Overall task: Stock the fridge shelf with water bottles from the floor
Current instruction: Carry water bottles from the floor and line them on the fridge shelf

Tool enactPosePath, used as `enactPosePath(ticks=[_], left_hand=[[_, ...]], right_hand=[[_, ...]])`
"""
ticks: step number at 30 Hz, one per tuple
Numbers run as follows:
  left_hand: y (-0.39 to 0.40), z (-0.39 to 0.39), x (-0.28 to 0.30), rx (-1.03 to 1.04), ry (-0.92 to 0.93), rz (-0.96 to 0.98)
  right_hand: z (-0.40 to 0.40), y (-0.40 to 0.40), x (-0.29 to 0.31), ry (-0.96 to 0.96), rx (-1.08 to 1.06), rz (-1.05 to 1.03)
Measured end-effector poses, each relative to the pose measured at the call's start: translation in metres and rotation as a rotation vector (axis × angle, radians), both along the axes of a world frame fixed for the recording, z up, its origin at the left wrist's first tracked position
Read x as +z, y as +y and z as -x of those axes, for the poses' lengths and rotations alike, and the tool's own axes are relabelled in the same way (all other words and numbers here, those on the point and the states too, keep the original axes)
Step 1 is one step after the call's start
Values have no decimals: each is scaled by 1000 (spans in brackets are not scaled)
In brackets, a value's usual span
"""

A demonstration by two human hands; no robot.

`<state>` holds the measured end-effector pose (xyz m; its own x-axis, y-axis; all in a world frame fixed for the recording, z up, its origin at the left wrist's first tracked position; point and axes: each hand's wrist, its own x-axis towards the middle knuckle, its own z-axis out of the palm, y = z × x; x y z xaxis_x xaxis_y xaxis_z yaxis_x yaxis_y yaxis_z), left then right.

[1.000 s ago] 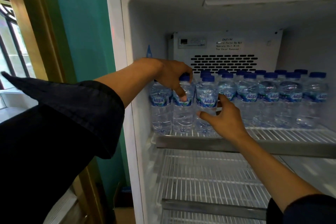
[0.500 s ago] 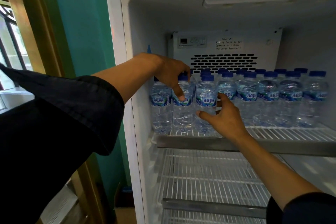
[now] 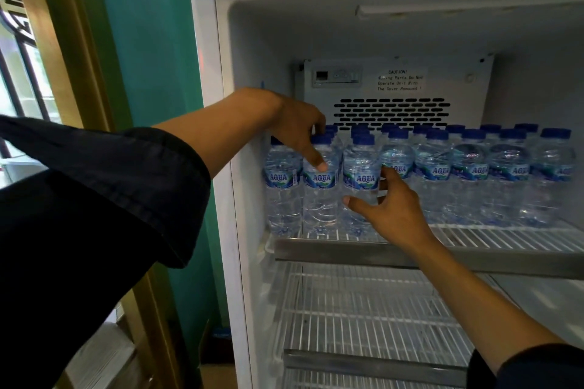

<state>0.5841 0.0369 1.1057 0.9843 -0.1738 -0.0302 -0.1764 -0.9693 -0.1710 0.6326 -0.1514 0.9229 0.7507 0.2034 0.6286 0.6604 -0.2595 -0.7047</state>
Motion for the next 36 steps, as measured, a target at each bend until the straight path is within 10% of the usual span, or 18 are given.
enactPosePath(ticks=[36], left_hand=[[1,20,-29,27,-132,196]], right_hand=[[17,-5,5,-20,-74,-10]])
